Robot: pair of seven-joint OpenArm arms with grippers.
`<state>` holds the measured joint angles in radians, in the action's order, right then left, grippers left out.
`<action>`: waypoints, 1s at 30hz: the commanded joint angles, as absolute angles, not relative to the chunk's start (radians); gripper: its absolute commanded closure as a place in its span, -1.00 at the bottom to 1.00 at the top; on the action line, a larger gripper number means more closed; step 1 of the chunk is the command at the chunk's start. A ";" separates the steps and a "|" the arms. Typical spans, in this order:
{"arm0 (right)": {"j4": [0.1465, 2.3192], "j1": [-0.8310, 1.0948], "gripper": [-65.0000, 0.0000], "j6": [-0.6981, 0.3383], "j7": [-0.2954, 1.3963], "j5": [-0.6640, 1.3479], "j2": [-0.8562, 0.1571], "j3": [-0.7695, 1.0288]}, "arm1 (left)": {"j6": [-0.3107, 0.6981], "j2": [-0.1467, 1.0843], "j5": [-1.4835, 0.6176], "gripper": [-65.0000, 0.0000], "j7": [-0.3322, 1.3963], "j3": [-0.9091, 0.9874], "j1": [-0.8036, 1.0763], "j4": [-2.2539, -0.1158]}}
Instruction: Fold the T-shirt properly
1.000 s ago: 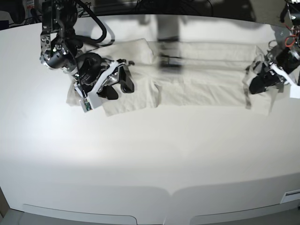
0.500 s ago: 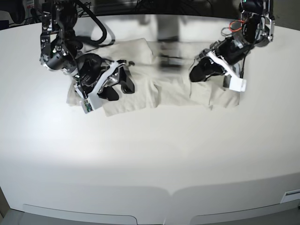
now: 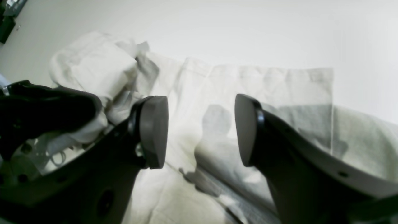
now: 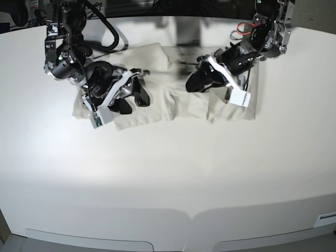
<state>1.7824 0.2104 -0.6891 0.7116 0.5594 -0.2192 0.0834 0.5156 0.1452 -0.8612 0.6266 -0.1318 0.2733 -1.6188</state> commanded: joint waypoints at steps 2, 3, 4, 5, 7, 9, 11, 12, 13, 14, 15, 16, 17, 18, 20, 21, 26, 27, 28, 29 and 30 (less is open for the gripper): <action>1.803 0.199 -0.04 -0.698 0.689 0.579 -0.224 0.085 | 0.547 0.147 -0.895 0.67 0.604 -0.165 0.253 -1.637; 1.803 0.199 -0.04 -0.698 0.689 0.579 -0.224 0.085 | 0.563 0.147 -0.894 0.39 0.605 -0.182 0.245 -1.637; 1.803 0.199 -0.04 -0.698 0.689 0.579 -0.224 0.085 | 0.574 0.147 -0.895 0.14 0.604 -0.197 0.237 -1.637; 1.803 0.199 -0.04 -0.698 0.689 0.579 -0.224 0.085 | 0.576 0.147 -0.894 -0.05 0.604 -0.211 0.228 -1.637; 1.803 0.199 -0.04 -0.698 0.688 0.579 -0.224 0.085 | 0.576 0.146 -0.894 -0.24 0.604 -0.231 0.206 -1.637; 1.803 0.199 -0.04 -0.698 0.689 0.579 -0.224 0.085 | 0.576 0.141 -0.891 -0.25 0.606 -0.238 0.181 -1.637; 1.803 0.199 -0.04 -0.698 0.690 0.578 -0.224 0.085 | 0.576 0.132 -0.890 -0.25 0.619 -0.237 0.165 -1.637; 1.803 0.199 -0.04 -0.698 0.689 0.578 -0.224 0.085 | 0.576 0.130 -0.890 -0.25 0.632 -0.237 0.159 -1.637; 1.803 0.199 -0.04 -0.698 0.689 0.578 -0.224 0.085 | 0.576 0.131 -0.889 -0.25 0.644 -0.237 0.152 -1.637; 1.803 0.197 -0.04 -0.698 0.689 0.578 -0.224 0.085 | 0.576 0.131 -0.890 -0.25 0.664 -0.234 0.146 -1.637; 1.803 0.196 -0.04 -0.698 0.689 0.578 -0.224 0.085 | 0.576 0.132 -0.890 -0.25 0.687 -0.229 0.141 -1.639; 1.803 0.196 -0.04 -0.698 0.689 0.578 -0.224 0.085 | 0.576 0.133 -0.890 -0.25 0.709 -0.220 0.141 -1.645; 1.803 0.194 -0.04 -0.698 0.689 0.578 -0.224 0.085 | 0.576 0.137 -0.890 -0.25 0.724 -0.208 0.142 -1.656; 1.803 0.193 -0.04 -0.698 0.689 0.578 -0.224 0.085 | 0.576 0.144 -0.889 -0.25 0.738 -0.193 0.144 -1.671; 1.803 0.189 -0.04 -0.698 0.689 0.578 -0.225 0.085 | 0.576 0.171 -0.889 -0.25 0.740 -0.160 0.154 -1.707; 1.803 0.188 -0.04 -0.698 0.690 0.578 -0.224 0.085 | 0.576 0.187 -0.889 -0.25 0.740 -0.141 0.160 -1.729; 1.803 0.179 -0.04 -0.698 0.690 0.578 -0.224 0.085 | 0.576 0.266 -0.889 -0.25 0.741 -0.046 0.236 -1.829; 1.803 0.178 -0.04 -0.698 0.690 0.579 -0.224 0.085 | 0.576 0.277 -0.888 -0.25 0.741 -0.036 0.257 -1.833; 1.803 0.177 -0.04 -0.698 0.690 0.578 -0.224 0.085 | 0.576 0.285 -0.878 -0.25 0.739 -0.032 0.278 -1.832; 1.803 0.177 -0.04 -0.698 0.690 0.578 -0.224 0.085 | 0.576 0.289 -0.845 -0.25 0.732 -0.032 0.299 -1.832; 1.803 0.177 -0.04 -0.698 0.690 0.578 -0.224 0.085 | 0.576 0.287 -0.807 -0.25 0.719 -0.035 0.318 -1.832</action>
<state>1.7824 0.1886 -0.6891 0.7116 0.5552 -0.2188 0.0834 0.5644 0.2848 -0.7746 0.7414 -0.0360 0.3267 -1.8168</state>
